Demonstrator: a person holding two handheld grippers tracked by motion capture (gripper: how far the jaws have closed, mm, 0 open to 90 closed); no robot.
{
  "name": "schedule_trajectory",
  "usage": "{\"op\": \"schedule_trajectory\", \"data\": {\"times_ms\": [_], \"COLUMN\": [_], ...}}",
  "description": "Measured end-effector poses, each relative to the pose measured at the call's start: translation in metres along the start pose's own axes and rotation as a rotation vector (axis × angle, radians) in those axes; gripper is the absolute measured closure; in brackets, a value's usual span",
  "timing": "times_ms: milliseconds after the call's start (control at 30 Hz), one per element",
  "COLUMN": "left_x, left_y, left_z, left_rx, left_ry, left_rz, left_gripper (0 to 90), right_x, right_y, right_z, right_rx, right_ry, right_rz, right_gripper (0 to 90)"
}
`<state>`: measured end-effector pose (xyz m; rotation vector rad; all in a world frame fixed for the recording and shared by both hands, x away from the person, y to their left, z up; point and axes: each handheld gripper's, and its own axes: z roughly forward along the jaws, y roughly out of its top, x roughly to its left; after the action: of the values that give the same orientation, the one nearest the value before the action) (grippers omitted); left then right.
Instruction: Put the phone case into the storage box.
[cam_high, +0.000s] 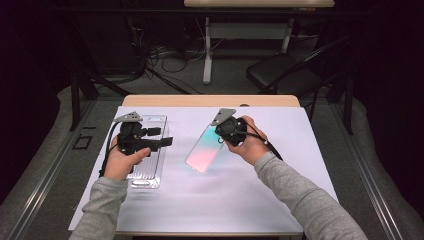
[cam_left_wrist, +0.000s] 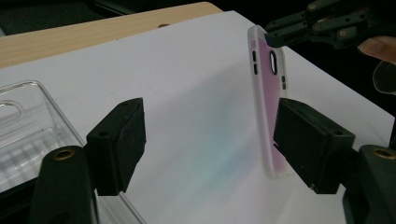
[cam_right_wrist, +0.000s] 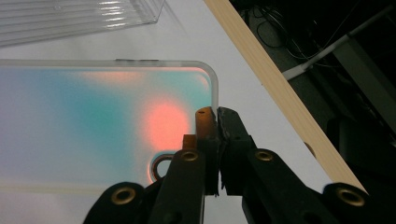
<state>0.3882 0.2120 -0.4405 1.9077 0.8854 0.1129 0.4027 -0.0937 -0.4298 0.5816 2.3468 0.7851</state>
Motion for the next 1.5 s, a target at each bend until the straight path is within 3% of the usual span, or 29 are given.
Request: {"op": "schedule_trajectory", "data": {"times_ms": [567, 900, 1067, 1200, 1367, 1500], "left_x": [-0.014, -0.019, -0.018, -0.019, -0.018, -0.018], "left_y": [-0.001, -0.003, -0.007, -0.009, -0.011, -0.011], "left_z": [0.013, 0.020, 0.026, 0.028, 0.031, 0.033], "left_rx": [0.041, 0.061, 0.071, 0.076, 0.075, 0.079], "left_ry": [-0.066, -0.061, -0.094, -0.089, -0.116, -0.126], "left_rz": [-0.004, -0.008, -0.067, -0.079, -0.117, -0.117], "left_gripper": [34.1, 39.1, 42.6, 43.5, 47.6, 50.2], "right_x": [0.006, 0.011, 0.013, 0.013, 0.014, 0.015], "right_y": [0.004, 0.007, 0.007, 0.007, 0.008, 0.008], "right_z": [-0.003, -0.003, -0.003, -0.002, -0.002, -0.002], "right_rx": [-0.018, -0.030, -0.034, -0.034, -0.034, -0.035], "right_ry": [0.002, 0.005, 0.006, 0.008, 0.008, 0.007], "right_rz": [-0.018, -0.041, -0.039, -0.038, -0.046, -0.048], "right_gripper": [88.0, 88.1, 88.0, 88.0, 88.1, 88.0]}}
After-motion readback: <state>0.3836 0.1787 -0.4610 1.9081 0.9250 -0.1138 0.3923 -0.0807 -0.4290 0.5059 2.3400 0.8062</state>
